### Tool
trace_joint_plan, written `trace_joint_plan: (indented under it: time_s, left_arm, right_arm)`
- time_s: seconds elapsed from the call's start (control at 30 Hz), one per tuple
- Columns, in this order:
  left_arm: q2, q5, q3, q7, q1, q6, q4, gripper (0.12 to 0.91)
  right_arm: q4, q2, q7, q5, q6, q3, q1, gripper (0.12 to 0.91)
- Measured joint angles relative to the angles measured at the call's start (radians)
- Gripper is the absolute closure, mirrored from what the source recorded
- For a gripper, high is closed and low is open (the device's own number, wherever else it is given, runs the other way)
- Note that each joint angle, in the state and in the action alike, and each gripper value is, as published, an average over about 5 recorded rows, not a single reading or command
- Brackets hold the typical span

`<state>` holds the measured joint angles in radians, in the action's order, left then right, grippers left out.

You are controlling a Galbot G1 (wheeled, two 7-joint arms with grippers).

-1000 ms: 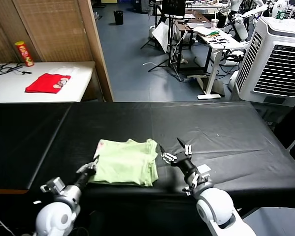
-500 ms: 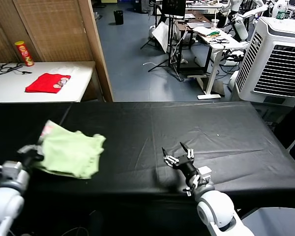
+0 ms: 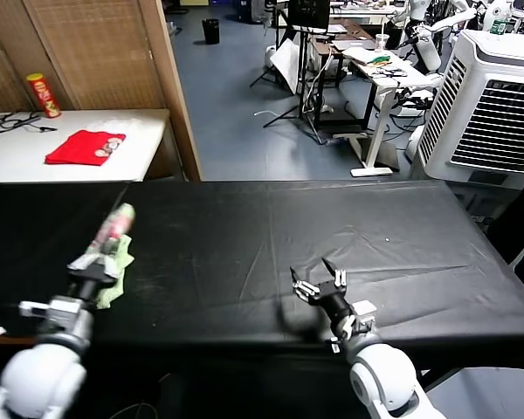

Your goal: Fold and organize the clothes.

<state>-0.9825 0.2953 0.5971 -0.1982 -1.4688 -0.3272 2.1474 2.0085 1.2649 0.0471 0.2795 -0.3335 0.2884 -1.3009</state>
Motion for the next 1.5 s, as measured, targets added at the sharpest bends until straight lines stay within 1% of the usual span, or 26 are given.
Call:
trace_joint_plan:
  time_s: [0.1, 0.2, 0.3, 0.4, 0.47, 0.5, 0.53, 0.6, 0.63, 0.7, 0.73, 0.77, 0.83, 0.87, 0.93, 1.03, 1.2, 1.3, 1.33, 1.4, 1.43, 1.5]
  left_arm:
    - [-0.065, 0.029, -0.107, -0.017, 0.044, -0.015, -0.009, 0.886]
    - [-0.124, 0.023, -0.195, -0.020, 0.083, -0.015, -0.029, 0.886]
    - [-0.175, -0.007, -0.264, -0.012, 0.102, 0.011, -0.058, 0.886]
    - [-0.215, -0.050, -0.321, 0.008, 0.103, 0.051, -0.083, 0.882]
    - [-0.232, -0.077, -0.347, 0.027, 0.100, 0.077, -0.090, 0.842]
    - [-0.237, -0.087, -0.357, 0.038, 0.097, 0.090, -0.090, 0.805]
    - [-0.239, -0.094, -0.363, 0.051, 0.094, 0.103, -0.089, 0.752]
    - [-0.240, -0.099, -0.368, 0.079, 0.087, 0.127, -0.082, 0.652]
    - [-0.239, -0.097, -0.368, 0.092, 0.083, 0.140, -0.077, 0.585]
    - [-0.234, -0.088, -0.362, 0.110, 0.073, 0.166, -0.067, 0.485]
    - [-0.230, -0.082, -0.356, 0.115, 0.067, 0.177, -0.061, 0.419]
    - [-0.227, -0.076, -0.349, 0.116, 0.062, 0.186, -0.055, 0.369]
    - [-0.220, -0.072, -0.332, 0.115, 0.050, 0.197, -0.043, 0.287]
    - [-0.217, -0.073, -0.323, 0.114, 0.044, 0.201, -0.038, 0.261]
    - [-0.214, -0.082, -0.304, 0.110, 0.030, 0.208, -0.029, 0.240]
    - [-0.217, -0.102, -0.278, 0.104, 0.008, 0.220, -0.018, 0.233]
    - [-0.235, -0.143, -0.242, 0.096, -0.038, 0.242, -0.005, 0.232]
    - [-0.244, -0.154, -0.220, 0.085, -0.064, 0.256, 0.002, 0.232]
    - [-0.246, -0.156, -0.213, 0.081, -0.072, 0.260, 0.004, 0.232]
    - [-0.250, -0.158, -0.198, 0.076, -0.087, 0.270, 0.009, 0.232]
    - [-0.252, -0.160, -0.192, 0.075, -0.094, 0.275, 0.011, 0.232]
    - [-0.257, -0.165, -0.179, 0.074, -0.109, 0.285, 0.015, 0.232]
  right_arm:
    - [0.002, -0.001, -0.001, -0.001, 0.000, 0.012, -0.010, 0.227]
    - [0.006, -0.007, -0.004, 0.003, 0.000, 0.023, -0.018, 0.227]
    - [0.010, -0.017, -0.006, 0.024, -0.006, 0.026, -0.018, 0.227]
    - [0.011, -0.025, -0.001, 0.058, -0.034, 0.020, -0.007, 0.227]
    - [0.009, -0.029, 0.006, 0.087, -0.062, 0.012, 0.004, 0.227]
    - [0.006, -0.031, 0.010, 0.105, -0.077, 0.007, 0.011, 0.227]
    - [0.003, -0.032, 0.015, 0.125, -0.092, 0.001, 0.019, 0.227]
    - [-0.007, -0.030, 0.024, 0.174, -0.122, -0.016, 0.039, 0.227]
    - [-0.013, -0.027, 0.030, 0.201, -0.136, -0.025, 0.052, 0.227]
    - [-0.028, -0.018, 0.042, 0.258, -0.160, -0.048, 0.081, 0.227]
    - [-0.037, -0.013, 0.047, 0.285, -0.169, -0.060, 0.098, 0.227]
    - [-0.048, -0.007, 0.052, 0.311, -0.177, -0.072, 0.117, 0.227]
    - [-0.073, 0.006, 0.058, 0.354, -0.186, -0.099, 0.155, 0.227]
    - [-0.088, 0.013, 0.059, 0.371, -0.189, -0.112, 0.175, 0.227]
    - [-0.121, 0.030, 0.060, 0.398, -0.192, -0.141, 0.214, 0.227]
    - [-0.178, 0.060, 0.069, 0.437, -0.198, -0.179, 0.268, 0.227]
    - [-0.266, 0.107, 0.111, 0.517, -0.214, -0.213, 0.334, 0.227]
    - [-0.306, 0.129, 0.130, 0.549, -0.214, -0.221, 0.359, 0.234]
    - [-0.317, 0.136, 0.134, 0.556, -0.214, -0.222, 0.366, 0.246]
    - [-0.337, 0.145, 0.136, 0.562, -0.211, -0.222, 0.378, 0.302]
    - [-0.345, 0.149, 0.137, 0.564, -0.210, -0.223, 0.383, 0.344]
    - [-0.358, 0.154, 0.137, 0.565, -0.207, -0.224, 0.391, 0.452]
